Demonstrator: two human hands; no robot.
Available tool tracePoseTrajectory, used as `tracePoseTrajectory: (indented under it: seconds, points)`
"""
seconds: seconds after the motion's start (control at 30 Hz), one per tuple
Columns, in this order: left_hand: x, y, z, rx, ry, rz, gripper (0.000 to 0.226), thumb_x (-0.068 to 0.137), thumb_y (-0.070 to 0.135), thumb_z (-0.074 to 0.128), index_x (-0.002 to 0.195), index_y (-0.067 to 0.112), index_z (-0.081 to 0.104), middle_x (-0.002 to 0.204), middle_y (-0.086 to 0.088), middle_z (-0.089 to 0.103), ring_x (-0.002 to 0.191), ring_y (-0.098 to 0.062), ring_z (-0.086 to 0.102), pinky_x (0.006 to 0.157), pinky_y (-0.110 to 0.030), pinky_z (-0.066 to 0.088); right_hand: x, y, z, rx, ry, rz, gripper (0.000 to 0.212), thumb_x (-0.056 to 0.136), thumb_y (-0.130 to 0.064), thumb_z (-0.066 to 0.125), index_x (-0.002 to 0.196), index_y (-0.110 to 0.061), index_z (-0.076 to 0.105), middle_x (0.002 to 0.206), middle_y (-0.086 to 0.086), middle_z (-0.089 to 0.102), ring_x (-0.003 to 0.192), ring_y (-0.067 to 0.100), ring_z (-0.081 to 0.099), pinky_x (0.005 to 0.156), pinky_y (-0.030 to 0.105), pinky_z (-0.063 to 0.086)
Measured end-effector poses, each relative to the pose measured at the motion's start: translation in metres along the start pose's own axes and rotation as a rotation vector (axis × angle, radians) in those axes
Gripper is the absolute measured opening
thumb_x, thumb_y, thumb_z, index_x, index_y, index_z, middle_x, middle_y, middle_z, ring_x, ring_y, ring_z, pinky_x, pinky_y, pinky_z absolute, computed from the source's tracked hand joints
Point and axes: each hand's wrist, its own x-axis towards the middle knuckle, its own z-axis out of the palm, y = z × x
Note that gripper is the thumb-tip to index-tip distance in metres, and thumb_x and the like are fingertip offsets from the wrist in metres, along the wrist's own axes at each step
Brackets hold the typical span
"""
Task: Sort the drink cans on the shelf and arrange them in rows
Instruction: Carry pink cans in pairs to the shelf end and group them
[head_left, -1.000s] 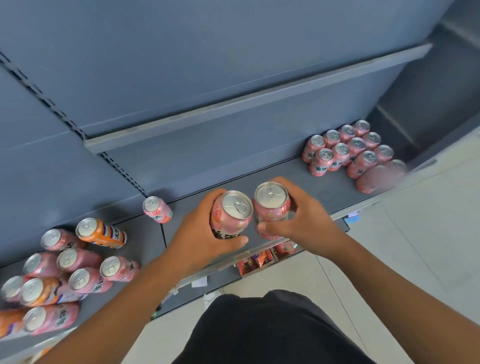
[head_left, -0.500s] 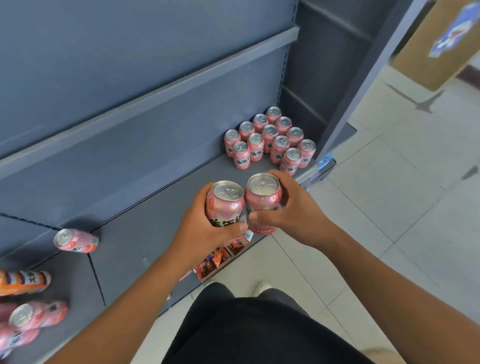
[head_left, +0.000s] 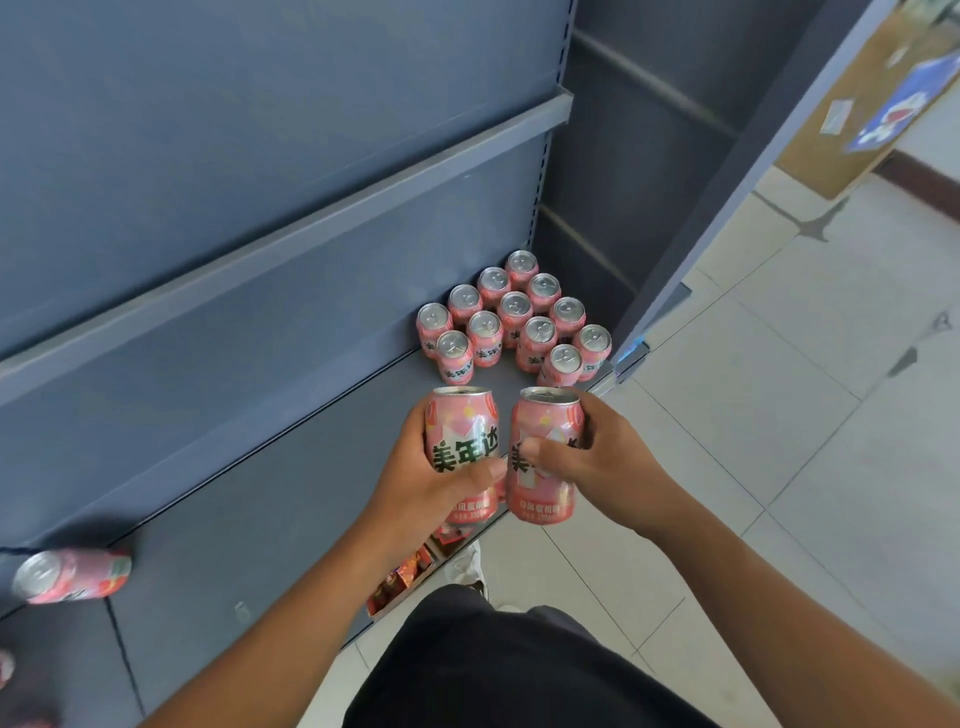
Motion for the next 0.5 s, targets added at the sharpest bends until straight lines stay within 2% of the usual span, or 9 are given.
tracePoseTrajectory:
  seconds: [0.07,0.13,0.27,0.4,0.5]
  points:
    - [0.019,0.003,-0.004,-0.011,-0.019,-0.023,0.077,0.055,0.032,0.089,0.123,0.038,0.053,0.103,0.003,0.071,0.095,-0.016,0.072,0.074,-0.033,0.059,0.019,-0.006,-0.003,-0.005,0.011,0.017,0.046,0.076,-0.042,0.076,0.115,-0.026,0.057,0.097,-0.011,0.073,0.089,0.009,0.072,0.068,0.018,0.056]
    - [0.035,0.005,-0.009,-0.017,-0.023,-0.045,0.076,0.057,0.026,0.088,0.123,0.036,0.051,0.102,0.003,0.07,0.092,-0.013,0.072,0.071,-0.029,0.058,0.038,-0.009,-0.006,-0.017,0.015,0.034,0.043,0.081,-0.041,0.074,0.116,-0.025,0.056,0.1,-0.009,0.073,0.09,0.008,0.072,0.068,0.018,0.057]
    - [0.065,0.006,-0.016,0.01,0.009,-0.061,0.072,0.055,0.03,0.086,0.117,0.035,0.052,0.105,-0.001,0.068,0.089,-0.011,0.071,0.073,-0.029,0.058,0.072,-0.011,-0.012,-0.075,0.018,0.053,0.038,0.088,-0.037,0.072,0.119,-0.028,0.054,0.105,-0.012,0.071,0.092,0.002,0.07,0.066,0.014,0.055]
    - [0.086,0.0,-0.016,0.018,0.049,-0.087,0.064,0.061,0.022,0.082,0.114,0.033,0.048,0.106,-0.001,0.066,0.087,-0.008,0.069,0.073,-0.027,0.056,0.099,-0.005,-0.021,-0.079,-0.001,0.087,0.041,0.084,-0.031,0.077,0.117,-0.029,0.055,0.102,-0.013,0.07,0.091,-0.001,0.068,0.065,0.011,0.052]
    - [0.103,-0.007,-0.013,0.049,0.058,-0.093,0.065,0.061,0.022,0.083,0.113,0.037,0.046,0.105,0.004,0.066,0.09,-0.007,0.068,0.073,-0.026,0.055,0.121,0.003,-0.032,-0.125,-0.061,0.102,0.048,0.077,-0.027,0.084,0.117,-0.033,0.057,0.1,-0.019,0.069,0.094,-0.001,0.067,0.067,0.01,0.052]
